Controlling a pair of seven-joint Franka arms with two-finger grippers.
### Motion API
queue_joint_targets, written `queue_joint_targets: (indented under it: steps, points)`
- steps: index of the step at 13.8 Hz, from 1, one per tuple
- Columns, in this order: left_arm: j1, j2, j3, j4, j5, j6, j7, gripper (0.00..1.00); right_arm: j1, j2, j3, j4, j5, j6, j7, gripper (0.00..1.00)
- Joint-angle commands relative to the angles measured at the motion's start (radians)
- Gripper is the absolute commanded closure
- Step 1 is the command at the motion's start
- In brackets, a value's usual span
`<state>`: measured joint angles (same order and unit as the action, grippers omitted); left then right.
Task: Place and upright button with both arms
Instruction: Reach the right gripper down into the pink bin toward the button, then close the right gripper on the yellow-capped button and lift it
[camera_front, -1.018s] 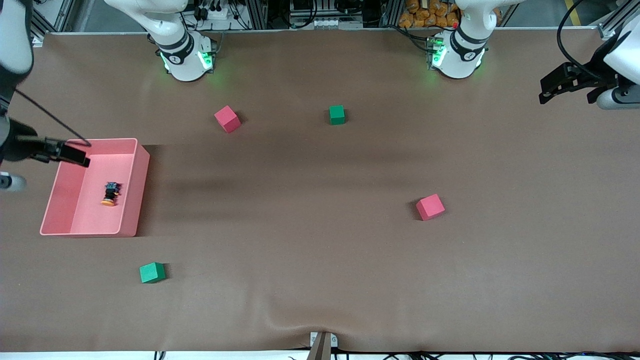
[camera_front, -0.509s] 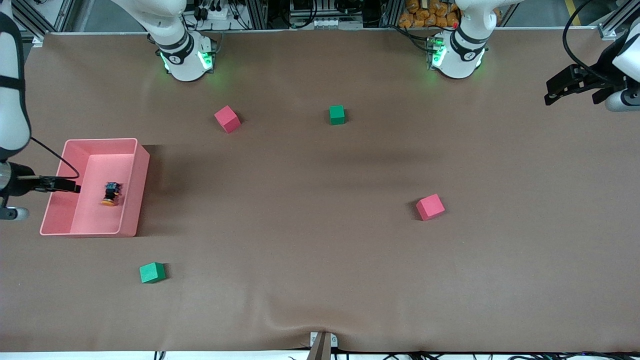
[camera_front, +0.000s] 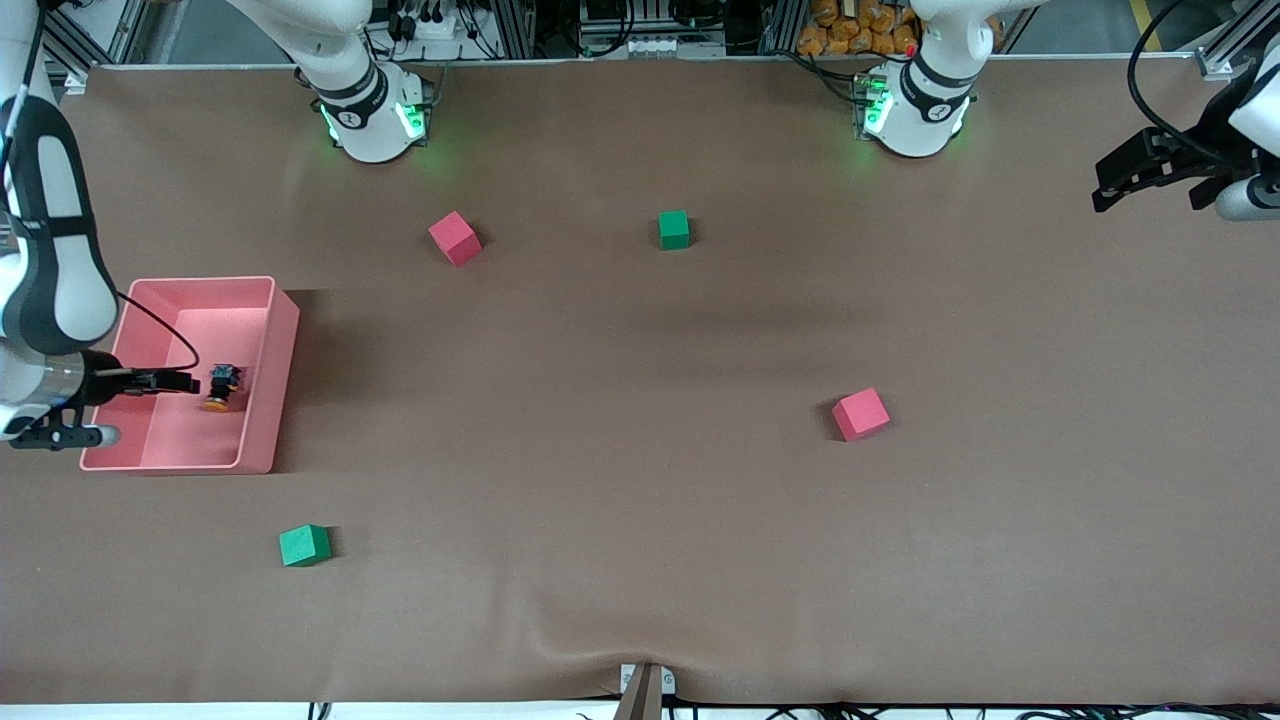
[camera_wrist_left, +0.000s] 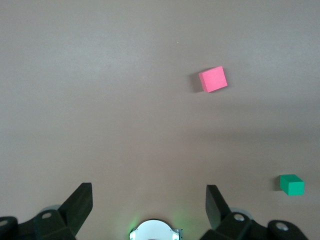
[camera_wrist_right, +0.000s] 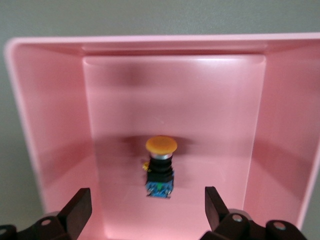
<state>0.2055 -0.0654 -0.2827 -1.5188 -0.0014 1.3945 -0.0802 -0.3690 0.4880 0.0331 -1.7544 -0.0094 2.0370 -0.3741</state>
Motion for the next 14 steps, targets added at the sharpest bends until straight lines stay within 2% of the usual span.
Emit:
queue_joint_targets:
  steps: [1, 5, 14]
  points:
    - [0.0, 0.013, -0.009, 0.015, 0.024, 0.008, 0.007, 0.0, -0.051, 0.038, 0.019, -0.025, -0.007, 0.066, -0.078, 0.0]
    - [0.008, 0.007, -0.009, 0.014, 0.024, 0.009, 0.007, 0.0, -0.047, 0.041, 0.019, -0.129, -0.004, 0.222, -0.068, 0.0]
    - [0.003, 0.015, -0.012, 0.011, 0.026, 0.021, -0.013, 0.0, -0.047, 0.069, 0.021, -0.151, 0.009, 0.233, -0.04, 0.0]
